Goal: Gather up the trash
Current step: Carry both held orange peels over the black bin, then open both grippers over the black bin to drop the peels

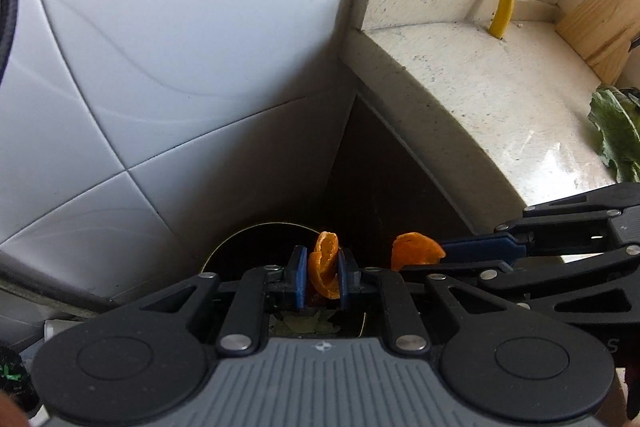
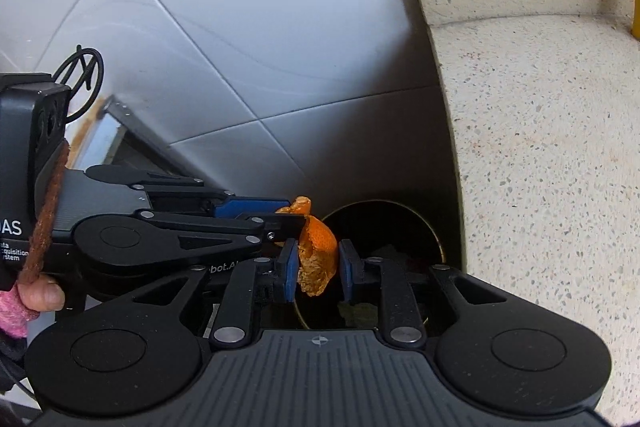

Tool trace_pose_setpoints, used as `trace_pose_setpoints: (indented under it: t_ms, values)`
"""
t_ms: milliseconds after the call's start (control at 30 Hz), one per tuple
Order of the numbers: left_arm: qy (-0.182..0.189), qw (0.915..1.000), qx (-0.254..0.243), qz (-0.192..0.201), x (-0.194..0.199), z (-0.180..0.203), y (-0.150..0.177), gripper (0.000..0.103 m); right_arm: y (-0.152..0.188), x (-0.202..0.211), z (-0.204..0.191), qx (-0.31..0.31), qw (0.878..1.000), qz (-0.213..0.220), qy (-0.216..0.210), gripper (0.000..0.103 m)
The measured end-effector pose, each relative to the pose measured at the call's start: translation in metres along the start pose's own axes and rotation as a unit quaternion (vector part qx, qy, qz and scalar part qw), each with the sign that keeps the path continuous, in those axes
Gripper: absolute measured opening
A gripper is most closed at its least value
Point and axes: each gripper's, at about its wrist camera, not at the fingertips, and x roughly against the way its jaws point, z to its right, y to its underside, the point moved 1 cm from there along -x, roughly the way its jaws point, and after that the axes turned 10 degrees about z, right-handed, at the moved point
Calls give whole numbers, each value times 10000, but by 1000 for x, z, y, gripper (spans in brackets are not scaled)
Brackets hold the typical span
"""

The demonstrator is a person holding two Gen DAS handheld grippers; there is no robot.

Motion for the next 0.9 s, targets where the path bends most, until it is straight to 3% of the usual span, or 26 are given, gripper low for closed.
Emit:
trace_pose_setpoints:
  t_ms: [200, 400, 700, 800, 900]
  values:
    - [12, 9999, -29, -157, -14, -10, 1, 14, 1, -14, -3, -48, 9997, -158, 154, 36]
    - [1, 9994, 140, -321, -21, -23, 6, 23, 1, -17, -7, -94, 9995, -224, 206, 52]
    - [26, 9995, 131, -289, -17, -24, 4, 38, 2, -3, -11, -154, 9989, -91, 439, 53]
    - [51, 9997, 92, -213, -11, -23, -1, 39, 0, 5, -13, -177, 9987, 13, 473, 56]
    - [45, 9999, -16, -114, -4, -20, -7, 40, -2, 13, -14, -125, 9979, 127, 624, 67]
